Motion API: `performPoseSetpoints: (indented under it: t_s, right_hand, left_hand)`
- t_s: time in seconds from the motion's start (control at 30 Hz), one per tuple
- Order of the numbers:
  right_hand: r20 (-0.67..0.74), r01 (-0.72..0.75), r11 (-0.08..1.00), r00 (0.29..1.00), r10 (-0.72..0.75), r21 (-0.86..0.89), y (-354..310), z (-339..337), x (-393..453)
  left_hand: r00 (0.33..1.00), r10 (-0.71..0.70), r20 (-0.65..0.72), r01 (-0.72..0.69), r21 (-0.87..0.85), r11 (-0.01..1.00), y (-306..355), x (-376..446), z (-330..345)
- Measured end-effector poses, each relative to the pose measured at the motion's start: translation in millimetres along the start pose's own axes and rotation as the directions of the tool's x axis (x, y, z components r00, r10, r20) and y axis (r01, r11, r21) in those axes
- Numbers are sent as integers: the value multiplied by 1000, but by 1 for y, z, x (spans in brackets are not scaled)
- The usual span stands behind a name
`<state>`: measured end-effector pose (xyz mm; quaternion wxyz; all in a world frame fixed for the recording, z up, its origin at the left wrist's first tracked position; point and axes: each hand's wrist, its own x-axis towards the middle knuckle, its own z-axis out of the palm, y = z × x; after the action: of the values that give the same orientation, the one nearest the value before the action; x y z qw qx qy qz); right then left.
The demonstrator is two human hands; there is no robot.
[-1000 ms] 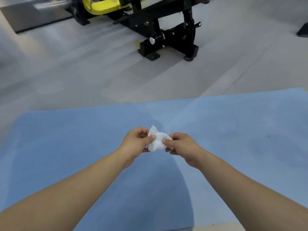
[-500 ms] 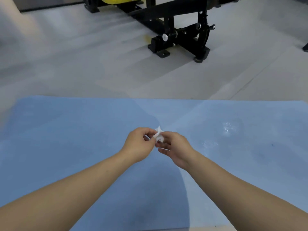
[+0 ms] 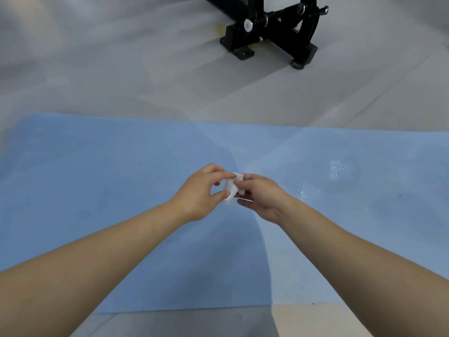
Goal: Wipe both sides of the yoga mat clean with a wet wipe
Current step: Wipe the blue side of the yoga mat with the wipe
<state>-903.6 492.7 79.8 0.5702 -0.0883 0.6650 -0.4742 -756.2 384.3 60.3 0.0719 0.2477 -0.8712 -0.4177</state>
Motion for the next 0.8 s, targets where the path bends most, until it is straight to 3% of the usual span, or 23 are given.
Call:
performPoseSetpoints:
  t_s: [0.2, 0.3, 0.37, 0.43, 0.47, 0.5, 0.53, 0.57, 0.6, 0.7, 0.8]
  right_hand:
    - [28, -145, 962, 989, 142, 231, 14, -5, -2]
    - [-5, -163, 958, 986, 169, 238, 10, -7, -8]
    - [-76, -150, 987, 985, 154, 60, 4, -8, -17]
    - [-197, -131, 943, 978, 72, -306, 3, -12, -28]
    - [-232, -122, 836, 973, -7, -535, 4, -18, -36]
    - [-224, -114, 639, 970, -94, -761, 4, -28, -44]
    - [-166, -101, 365, 974, -154, -926, 6, -38, -52]
    - [-89, -76, 83, 982, -164, -994, 6, -48, -58]
    - [-24, -43, -128, 989, -144, -991, 8, -60, -62]
    - [165, 99, -434, 979, -119, -896, 17, -88, -48]
    - [349, 230, -526, 927, -136, -818, 37, -109, -15]
  left_hand:
    - [989, 119, 82, -125, 67, 990, -13, 5, 11]
    - [984, 167, 64, -171, 66, 983, -10, 10, 14]
    - [987, 154, 48, -157, 51, 986, -5, 12, 15]
    - [989, 120, 86, -125, 58, 990, -2, 13, 15]
    - [986, 121, 119, -130, 76, 989, -3, 11, 15]
    - [980, 135, 148, -150, 99, 984, -4, 8, 16]
    - [974, 154, 169, -176, 127, 976, -5, 5, 17]
    - [968, 170, 183, -198, 146, 969, -7, 2, 19]
    - [965, 173, 199, -204, 152, 967, -9, -1, 21]
    - [968, 107, 227, -152, 188, 970, -17, -10, 27]
    - [971, 73, 230, -129, 238, 963, -28, -16, 35]
